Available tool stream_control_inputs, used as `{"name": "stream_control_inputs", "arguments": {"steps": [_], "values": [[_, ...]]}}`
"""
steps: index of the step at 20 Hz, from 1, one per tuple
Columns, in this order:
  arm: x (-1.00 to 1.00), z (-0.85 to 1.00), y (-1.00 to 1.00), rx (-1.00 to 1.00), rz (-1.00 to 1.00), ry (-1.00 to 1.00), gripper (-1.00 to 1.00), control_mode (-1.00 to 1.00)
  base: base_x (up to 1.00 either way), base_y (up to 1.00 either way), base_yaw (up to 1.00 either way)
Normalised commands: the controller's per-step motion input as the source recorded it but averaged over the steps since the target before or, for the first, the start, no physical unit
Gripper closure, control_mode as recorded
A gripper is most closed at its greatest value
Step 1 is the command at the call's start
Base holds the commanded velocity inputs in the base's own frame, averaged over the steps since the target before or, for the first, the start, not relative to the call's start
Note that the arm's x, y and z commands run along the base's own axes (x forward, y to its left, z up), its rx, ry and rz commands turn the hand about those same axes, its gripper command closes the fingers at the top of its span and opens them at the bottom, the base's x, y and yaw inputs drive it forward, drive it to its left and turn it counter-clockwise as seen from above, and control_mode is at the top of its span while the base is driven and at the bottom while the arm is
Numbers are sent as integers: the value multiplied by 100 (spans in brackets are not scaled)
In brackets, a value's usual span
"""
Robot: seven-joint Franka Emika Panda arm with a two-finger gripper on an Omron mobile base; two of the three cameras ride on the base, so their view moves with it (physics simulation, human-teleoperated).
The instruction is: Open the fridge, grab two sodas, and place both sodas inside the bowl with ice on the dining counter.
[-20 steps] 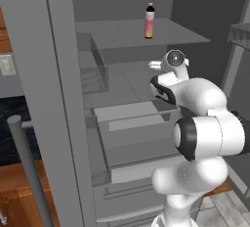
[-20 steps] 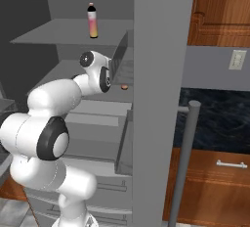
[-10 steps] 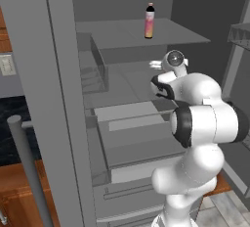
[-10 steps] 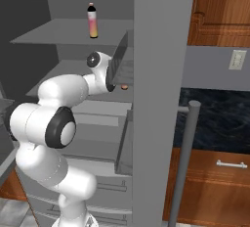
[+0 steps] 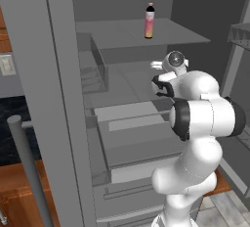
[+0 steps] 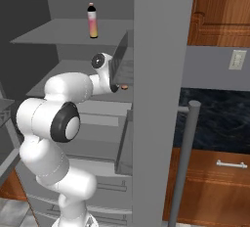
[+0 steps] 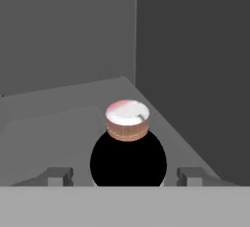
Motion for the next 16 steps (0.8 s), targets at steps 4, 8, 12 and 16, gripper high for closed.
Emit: {"name": "stream_control_inputs", "arguments": {"steps": [4,8,12,16], "values": [[1,-12,0,0,0,0,100,-100,0,0,0],[0,-3,0,0,0,0,100,-100,0,0,0],[-6,-2,0,0,0,-1,100,-100,0,0,0],[-43,-4,0,0,-1,-6,100,-100,0,0,0]]}}
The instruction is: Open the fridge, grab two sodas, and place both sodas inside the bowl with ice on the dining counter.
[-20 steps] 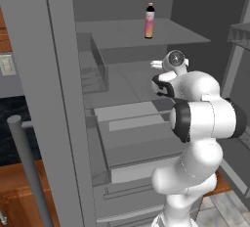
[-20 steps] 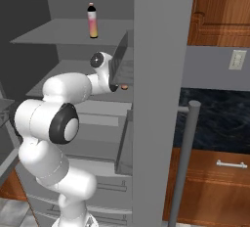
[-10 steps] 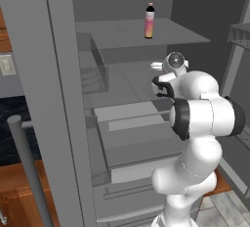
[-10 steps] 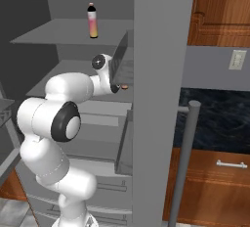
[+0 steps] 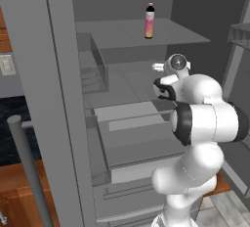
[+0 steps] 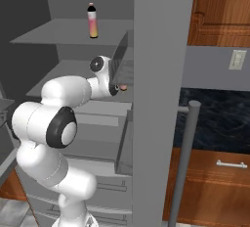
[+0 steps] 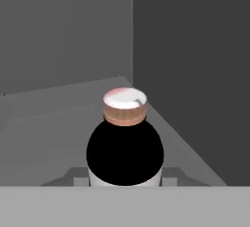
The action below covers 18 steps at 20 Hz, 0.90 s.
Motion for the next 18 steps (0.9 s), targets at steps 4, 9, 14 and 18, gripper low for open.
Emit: {"name": "stream_control_inputs", "arguments": {"steps": [4,9,14,18], "values": [[-62,-6,0,0,-1,-11,100,-100,0,0,0],[-78,-12,1,0,0,-15,100,-100,0,0,0],[-100,-6,12,0,0,-16,100,-100,0,0,0],[-94,45,25,0,-3,1,100,-100,0,0,0]]}}
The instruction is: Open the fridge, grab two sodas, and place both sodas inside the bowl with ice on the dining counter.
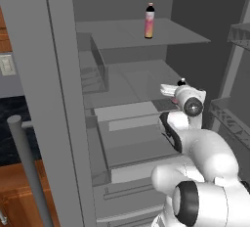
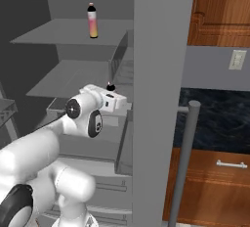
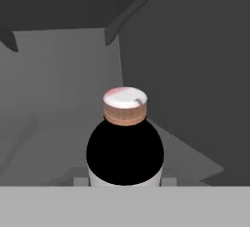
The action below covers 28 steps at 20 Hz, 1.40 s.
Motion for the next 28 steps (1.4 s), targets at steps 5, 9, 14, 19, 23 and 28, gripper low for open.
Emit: {"name": "stream_control_inputs", "arguments": {"steps": [5,9,14,19,23,28], "values": [[-67,82,33,0,-4,14,100,-100,0,0,0],[-52,75,33,0,-5,20,100,-100,0,0,0],[-60,47,18,0,-3,16,100,-100,0,0,0],[-91,11,2,-1,-1,5,100,-100,0,0,0],[-94,21,0,0,0,3,100,-100,0,0,0],[-99,22,0,-1,0,0,100,-100,0,0,0]]}}
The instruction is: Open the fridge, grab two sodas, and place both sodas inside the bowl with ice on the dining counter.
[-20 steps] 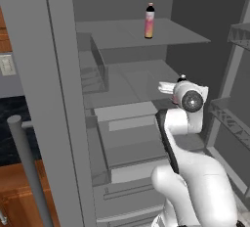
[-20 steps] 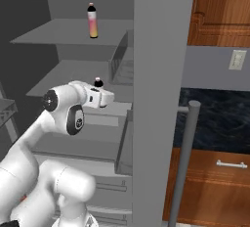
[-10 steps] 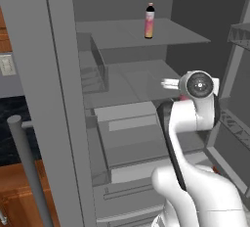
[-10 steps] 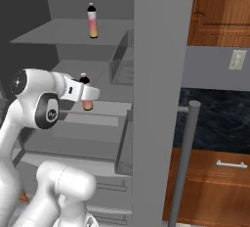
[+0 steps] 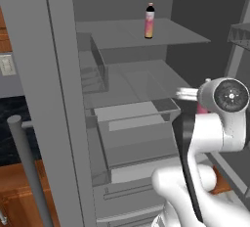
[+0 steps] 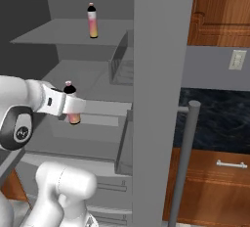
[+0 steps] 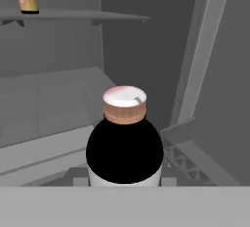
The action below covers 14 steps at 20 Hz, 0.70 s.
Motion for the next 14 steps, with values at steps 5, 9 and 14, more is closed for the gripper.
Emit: {"name": "stream_control_inputs", "arguments": {"steps": [5,9,14], "values": [[-91,26,0,-2,0,3,100,-100,0,0,0],[-79,16,11,-4,0,3,100,-100,0,0,0],[-53,1,20,-4,0,1,100,100,-15,6,0]]}}
